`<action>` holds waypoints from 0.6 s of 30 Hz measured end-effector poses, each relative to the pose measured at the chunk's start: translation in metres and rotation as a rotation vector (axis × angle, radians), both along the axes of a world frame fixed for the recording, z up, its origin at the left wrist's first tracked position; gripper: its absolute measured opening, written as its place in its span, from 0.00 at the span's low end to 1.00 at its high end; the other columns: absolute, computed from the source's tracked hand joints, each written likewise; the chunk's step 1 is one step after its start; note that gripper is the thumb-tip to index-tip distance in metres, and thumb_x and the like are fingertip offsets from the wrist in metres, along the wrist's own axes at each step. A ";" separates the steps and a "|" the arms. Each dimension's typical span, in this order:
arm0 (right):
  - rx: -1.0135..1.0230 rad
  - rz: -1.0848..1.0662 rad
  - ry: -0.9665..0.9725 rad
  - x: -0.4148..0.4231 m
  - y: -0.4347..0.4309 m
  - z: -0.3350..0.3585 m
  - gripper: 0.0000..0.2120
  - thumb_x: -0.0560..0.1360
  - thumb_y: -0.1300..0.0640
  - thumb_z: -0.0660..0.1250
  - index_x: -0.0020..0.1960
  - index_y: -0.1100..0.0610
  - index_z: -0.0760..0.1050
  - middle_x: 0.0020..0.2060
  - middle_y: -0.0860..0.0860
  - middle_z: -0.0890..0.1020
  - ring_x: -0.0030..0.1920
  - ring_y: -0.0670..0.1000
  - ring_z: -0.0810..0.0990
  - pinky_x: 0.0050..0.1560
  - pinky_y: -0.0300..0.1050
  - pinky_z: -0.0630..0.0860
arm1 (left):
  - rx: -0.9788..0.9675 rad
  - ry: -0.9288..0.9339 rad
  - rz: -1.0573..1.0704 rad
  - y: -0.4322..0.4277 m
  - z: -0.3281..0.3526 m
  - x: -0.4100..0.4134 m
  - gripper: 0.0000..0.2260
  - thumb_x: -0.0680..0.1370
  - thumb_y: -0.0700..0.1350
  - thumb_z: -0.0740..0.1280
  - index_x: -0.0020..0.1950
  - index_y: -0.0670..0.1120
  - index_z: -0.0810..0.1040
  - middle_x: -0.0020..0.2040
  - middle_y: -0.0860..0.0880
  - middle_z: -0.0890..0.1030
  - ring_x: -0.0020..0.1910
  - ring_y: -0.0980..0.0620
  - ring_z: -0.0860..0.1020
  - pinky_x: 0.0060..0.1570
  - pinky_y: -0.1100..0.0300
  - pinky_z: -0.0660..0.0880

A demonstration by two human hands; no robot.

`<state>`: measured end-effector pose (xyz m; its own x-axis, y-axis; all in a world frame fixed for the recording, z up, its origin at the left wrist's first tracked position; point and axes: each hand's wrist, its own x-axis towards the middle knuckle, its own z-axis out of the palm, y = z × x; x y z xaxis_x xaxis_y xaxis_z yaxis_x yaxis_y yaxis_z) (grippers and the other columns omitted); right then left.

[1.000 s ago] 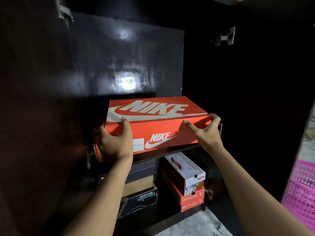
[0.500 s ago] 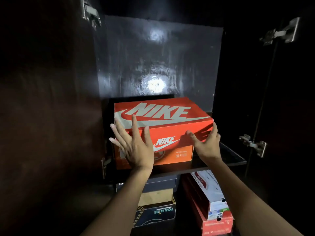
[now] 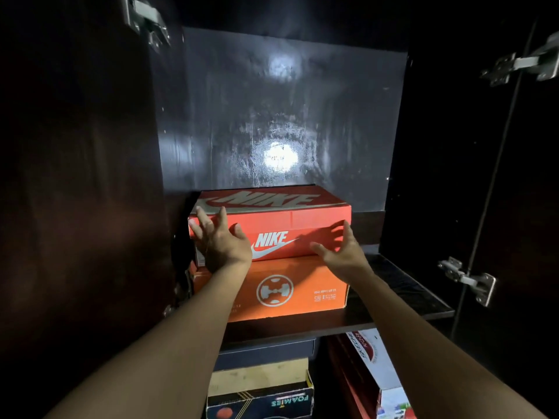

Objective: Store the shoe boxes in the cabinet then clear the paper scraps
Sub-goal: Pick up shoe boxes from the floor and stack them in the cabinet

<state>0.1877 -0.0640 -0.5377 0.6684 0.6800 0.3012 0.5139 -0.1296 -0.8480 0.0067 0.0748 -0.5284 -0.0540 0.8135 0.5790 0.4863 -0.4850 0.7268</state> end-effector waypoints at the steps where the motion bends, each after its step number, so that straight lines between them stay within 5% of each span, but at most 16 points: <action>1: -0.018 0.017 -0.003 0.002 -0.002 0.003 0.45 0.66 0.37 0.75 0.75 0.52 0.60 0.63 0.52 0.77 0.63 0.54 0.77 0.66 0.56 0.74 | -0.033 0.036 -0.012 -0.001 0.003 -0.001 0.25 0.79 0.45 0.63 0.77 0.51 0.64 0.81 0.47 0.44 0.79 0.43 0.41 0.75 0.46 0.48; 5: -0.021 -0.012 -0.027 -0.001 -0.026 0.012 0.27 0.76 0.49 0.71 0.71 0.53 0.68 0.57 0.49 0.79 0.63 0.53 0.77 0.61 0.44 0.71 | -0.092 0.304 -0.010 -0.014 0.010 -0.011 0.30 0.80 0.52 0.62 0.79 0.54 0.53 0.80 0.46 0.40 0.78 0.41 0.39 0.73 0.38 0.51; 9: -0.023 -0.064 -0.068 -0.010 -0.061 0.013 0.33 0.77 0.45 0.69 0.77 0.55 0.62 0.69 0.55 0.75 0.70 0.55 0.72 0.63 0.42 0.67 | -0.005 0.418 0.000 -0.031 0.007 -0.020 0.29 0.78 0.56 0.62 0.78 0.52 0.59 0.80 0.43 0.50 0.79 0.41 0.46 0.72 0.41 0.54; 14: -0.034 -0.106 -0.108 -0.032 -0.109 0.000 0.34 0.76 0.40 0.68 0.77 0.53 0.64 0.71 0.55 0.73 0.69 0.56 0.73 0.68 0.48 0.69 | 0.026 0.245 -0.221 -0.078 -0.005 -0.026 0.21 0.77 0.51 0.64 0.69 0.46 0.74 0.68 0.44 0.75 0.70 0.44 0.69 0.64 0.51 0.70; 18: -0.044 -0.125 -0.093 -0.056 -0.154 -0.024 0.32 0.76 0.42 0.68 0.76 0.54 0.66 0.71 0.54 0.74 0.71 0.54 0.70 0.67 0.43 0.67 | -0.025 0.324 -0.411 -0.122 -0.033 -0.032 0.17 0.77 0.53 0.63 0.65 0.52 0.76 0.63 0.49 0.79 0.62 0.44 0.76 0.55 0.54 0.75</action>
